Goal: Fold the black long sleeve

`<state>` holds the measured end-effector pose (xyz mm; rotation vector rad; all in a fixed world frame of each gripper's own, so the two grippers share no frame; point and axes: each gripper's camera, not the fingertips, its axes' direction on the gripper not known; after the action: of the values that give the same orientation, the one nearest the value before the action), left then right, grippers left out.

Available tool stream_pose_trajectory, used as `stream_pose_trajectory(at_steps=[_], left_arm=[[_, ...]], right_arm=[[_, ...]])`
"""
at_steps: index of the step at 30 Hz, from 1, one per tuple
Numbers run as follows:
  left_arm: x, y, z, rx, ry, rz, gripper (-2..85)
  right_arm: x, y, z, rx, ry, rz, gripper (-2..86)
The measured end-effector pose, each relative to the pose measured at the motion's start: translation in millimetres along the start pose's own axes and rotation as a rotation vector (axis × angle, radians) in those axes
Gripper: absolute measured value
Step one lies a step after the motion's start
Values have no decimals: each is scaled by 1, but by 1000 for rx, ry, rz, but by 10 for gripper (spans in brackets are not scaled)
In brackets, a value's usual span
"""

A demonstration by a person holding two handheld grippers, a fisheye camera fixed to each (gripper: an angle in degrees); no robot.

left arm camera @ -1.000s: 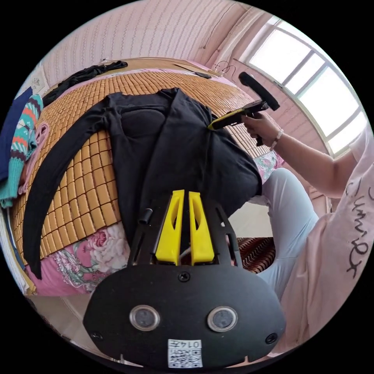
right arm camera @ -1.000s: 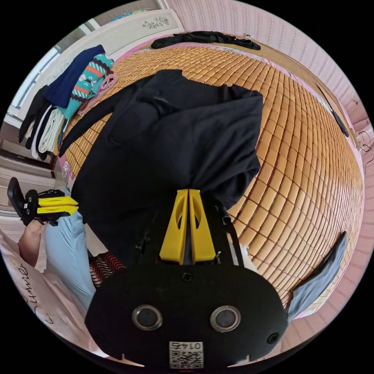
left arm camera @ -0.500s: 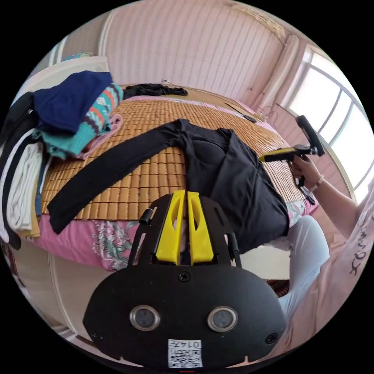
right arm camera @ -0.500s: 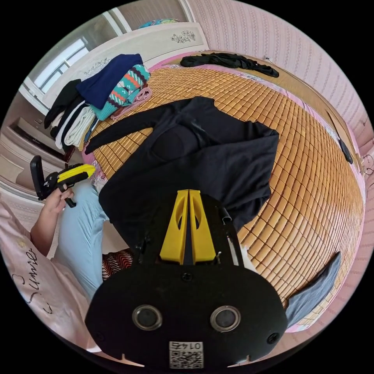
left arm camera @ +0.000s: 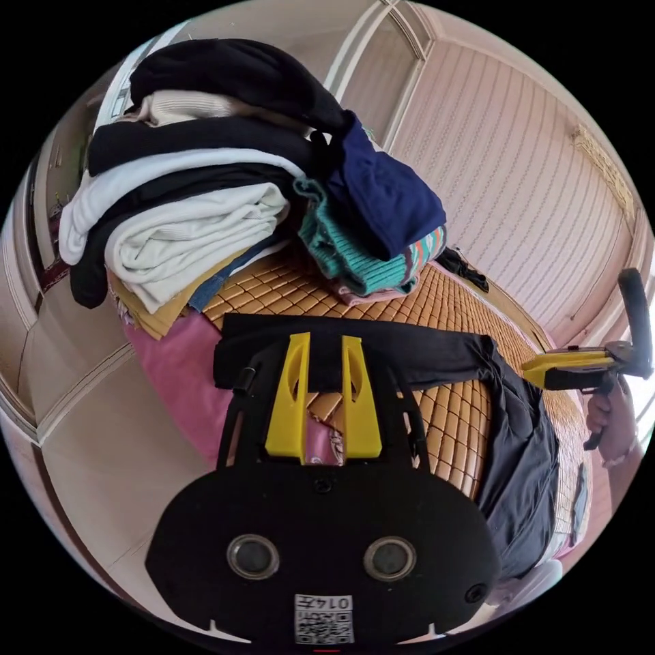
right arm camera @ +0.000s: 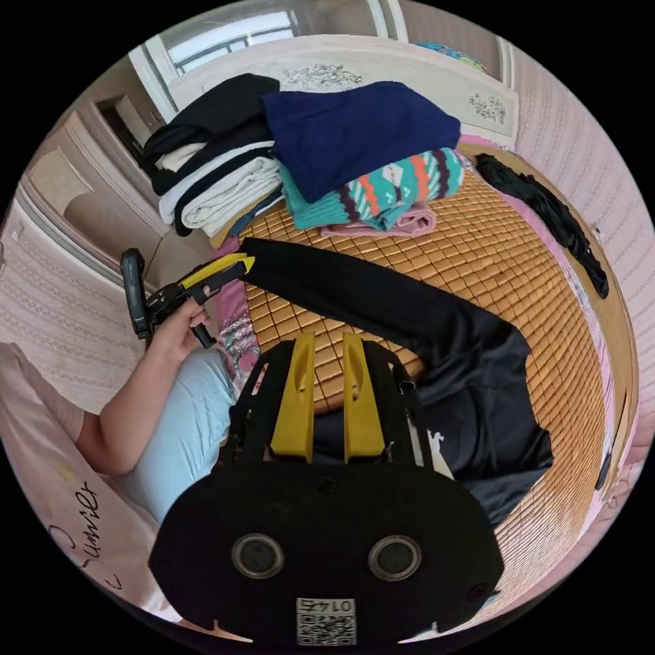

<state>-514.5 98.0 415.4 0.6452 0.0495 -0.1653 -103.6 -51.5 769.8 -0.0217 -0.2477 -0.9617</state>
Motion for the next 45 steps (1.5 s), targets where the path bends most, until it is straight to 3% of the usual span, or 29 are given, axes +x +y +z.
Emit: stream_pose_trajectory(at_steps=[4, 8, 17, 20, 22, 26, 31, 36, 45], left_arm=[[-24, 1, -3, -20, -45, -11, 98], [-61, 5, -12, -12, -141, -85, 100], [-127, 19, -3, -119, 19, -300, 84], [-129, 20, 4, -144, -9, -289, 56], [-129, 21, 5, -142, -34, -285, 41], [-130, 21, 6, -148, -10, -275, 0], [-119, 19, -13, -28, 30, -208, -9], [-74, 7, -32, 135, 292, 15, -10], [97, 2, -59, 221, 794, 388, -10]], right_arm=[[-71, -79, 67, -163, 38, -232, 120], [-117, -134, 92, -160, 46, -349, 132], [-184, -208, 157, -237, 49, -457, 125], [-188, -215, 178, -261, 130, -437, 90], [-185, -215, 183, -268, 47, -441, 28], [-182, -212, 181, -280, 21, -434, 10], [-171, -189, 131, -133, 3, -401, 4], [-128, -127, 44, 81, 77, -289, 3], [-34, 39, -129, 179, 195, 16, 3]])
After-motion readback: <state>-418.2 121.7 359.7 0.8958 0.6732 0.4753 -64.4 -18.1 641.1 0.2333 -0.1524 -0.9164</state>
